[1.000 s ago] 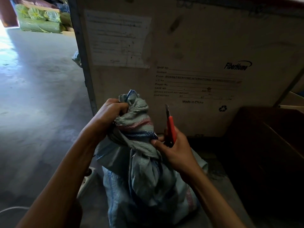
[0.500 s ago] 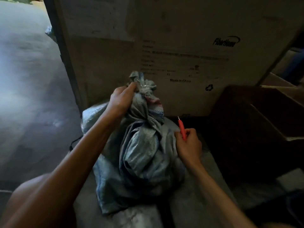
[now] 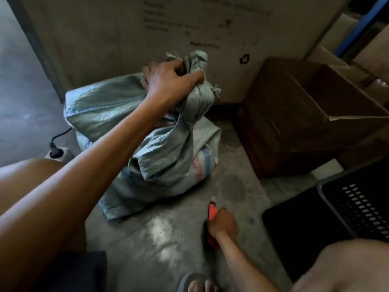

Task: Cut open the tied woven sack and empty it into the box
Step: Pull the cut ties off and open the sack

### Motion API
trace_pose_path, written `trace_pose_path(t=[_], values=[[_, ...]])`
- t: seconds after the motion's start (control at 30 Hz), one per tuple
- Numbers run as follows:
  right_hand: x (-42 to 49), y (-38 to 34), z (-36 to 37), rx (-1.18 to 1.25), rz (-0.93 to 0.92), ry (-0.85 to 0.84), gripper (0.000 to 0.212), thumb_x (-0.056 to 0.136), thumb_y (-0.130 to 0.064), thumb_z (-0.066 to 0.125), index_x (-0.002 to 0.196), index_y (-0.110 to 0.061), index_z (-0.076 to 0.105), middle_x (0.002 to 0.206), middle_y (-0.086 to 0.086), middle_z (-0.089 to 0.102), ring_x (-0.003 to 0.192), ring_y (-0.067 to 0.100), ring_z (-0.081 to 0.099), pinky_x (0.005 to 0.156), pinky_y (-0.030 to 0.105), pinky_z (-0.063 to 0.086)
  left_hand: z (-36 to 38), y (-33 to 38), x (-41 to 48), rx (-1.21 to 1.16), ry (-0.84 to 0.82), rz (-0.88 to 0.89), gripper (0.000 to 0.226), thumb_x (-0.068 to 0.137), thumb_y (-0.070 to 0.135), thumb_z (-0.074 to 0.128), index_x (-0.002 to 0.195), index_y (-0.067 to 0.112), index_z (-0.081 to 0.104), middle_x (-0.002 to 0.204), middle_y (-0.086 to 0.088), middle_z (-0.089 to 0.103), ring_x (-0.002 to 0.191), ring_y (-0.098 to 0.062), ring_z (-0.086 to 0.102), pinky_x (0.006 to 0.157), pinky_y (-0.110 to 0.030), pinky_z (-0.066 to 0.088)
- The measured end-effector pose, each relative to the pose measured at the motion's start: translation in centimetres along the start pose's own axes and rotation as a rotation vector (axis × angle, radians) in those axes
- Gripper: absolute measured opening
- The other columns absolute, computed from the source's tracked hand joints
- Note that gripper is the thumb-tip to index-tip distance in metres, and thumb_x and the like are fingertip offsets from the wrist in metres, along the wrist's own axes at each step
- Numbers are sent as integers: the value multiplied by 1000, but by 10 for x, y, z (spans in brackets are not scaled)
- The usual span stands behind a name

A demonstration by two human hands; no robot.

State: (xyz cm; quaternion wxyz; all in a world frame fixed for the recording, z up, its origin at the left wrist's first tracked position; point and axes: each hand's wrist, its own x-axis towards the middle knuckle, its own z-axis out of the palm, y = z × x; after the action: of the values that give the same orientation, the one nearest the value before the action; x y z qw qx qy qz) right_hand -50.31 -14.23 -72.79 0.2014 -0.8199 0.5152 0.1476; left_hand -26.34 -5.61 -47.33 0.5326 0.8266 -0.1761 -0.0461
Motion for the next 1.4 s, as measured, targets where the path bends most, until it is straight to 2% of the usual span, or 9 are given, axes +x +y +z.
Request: trace_pose_path(t=[0.2, 0.33, 0.43, 0.67, 0.8, 0.9, 1.07, 1.2, 1.4], values=[[2, -10, 5, 121, 3, 110, 59, 81, -51, 70, 122, -11, 57, 125, 15, 61, 122, 34, 57, 94, 37, 50, -7, -6, -7, -205, -119, -78, 46, 69, 50, 73, 87, 8, 74, 84, -2, 75, 81, -23, 74, 81, -45, 61], [0, -87, -60, 989, -183, 430, 28, 97, -24, 57, 111, -1, 65, 112, 22, 67, 107, 36, 62, 84, 31, 43, -12, -3, -6, -330, -156, -157, 34, 89, 37, 63, 61, 21, 75, 67, -2, 66, 66, -19, 62, 66, -30, 49], [-34, -140, -134, 1308, -399, 586, 34, 96, -42, 41, 103, -18, 64, 97, 3, 67, 87, 12, 62, 75, 23, 43, -19, 2, -4, -381, -176, -163, 25, 86, 29, 64, 69, 17, 76, 75, -8, 68, 74, -25, 62, 69, -34, 49], [-80, -171, -212, 922, -768, 875, 74, 76, -48, 70, 140, -17, 49, 134, 5, 49, 122, 22, 46, 95, 26, 37, -66, 29, -9, -367, -159, 129, 20, 93, 4, 59, 93, 11, 77, 96, -4, 78, 93, -18, 72, 88, -33, 57], [-79, -188, -248, 418, -863, 627, 77, 63, -67, 59, 129, -26, 56, 125, 4, 56, 117, 28, 53, 97, 44, 46, -90, 45, -21, -549, -263, 238, 28, 87, 2, 57, 112, 8, 68, 101, -13, 74, 88, -22, 69, 78, -30, 56], [-71, -193, -265, 333, -957, 552, 41, 77, -41, 68, 112, -21, 63, 107, 5, 64, 99, 29, 64, 85, 43, 52, -100, 53, -24, -792, -454, 270, 38, 86, 1, 46, 122, 10, 54, 111, -23, 74, 100, -33, 67, 92, -42, 54], [-67, -195, -282, 1071, -853, 177, 14, 95, -9, 62, 87, -17, 71, 82, 2, 73, 77, 10, 70, 65, 27, 57, -90, 33, -9, -709, 25, 256, 34, 90, -10, 46, 119, 5, 52, 111, -17, 69, 101, -27, 65, 84, -30, 57], [-67, -193, -277, 1487, -670, -423, 20, 98, -6, 53, 111, -4, 69, 106, 21, 72, 94, 33, 69, 82, 43, 59, -93, -3, 0, -135, -239, 258, 68, 75, 42, 64, 140, 36, 47, 132, 1, 61, 123, -16, 59, 106, -44, 49], [-67, -198, -261, 1591, -461, -502, 23, 97, -12, 53, 107, -2, 70, 103, 22, 71, 80, 30, 70, 58, 33, 60, -107, 2, 4, 81, -217, 219, 49, 59, 54, 89, 95, 23, 78, 87, 7, 79, 82, -6, 74, 80, -33, 61]])
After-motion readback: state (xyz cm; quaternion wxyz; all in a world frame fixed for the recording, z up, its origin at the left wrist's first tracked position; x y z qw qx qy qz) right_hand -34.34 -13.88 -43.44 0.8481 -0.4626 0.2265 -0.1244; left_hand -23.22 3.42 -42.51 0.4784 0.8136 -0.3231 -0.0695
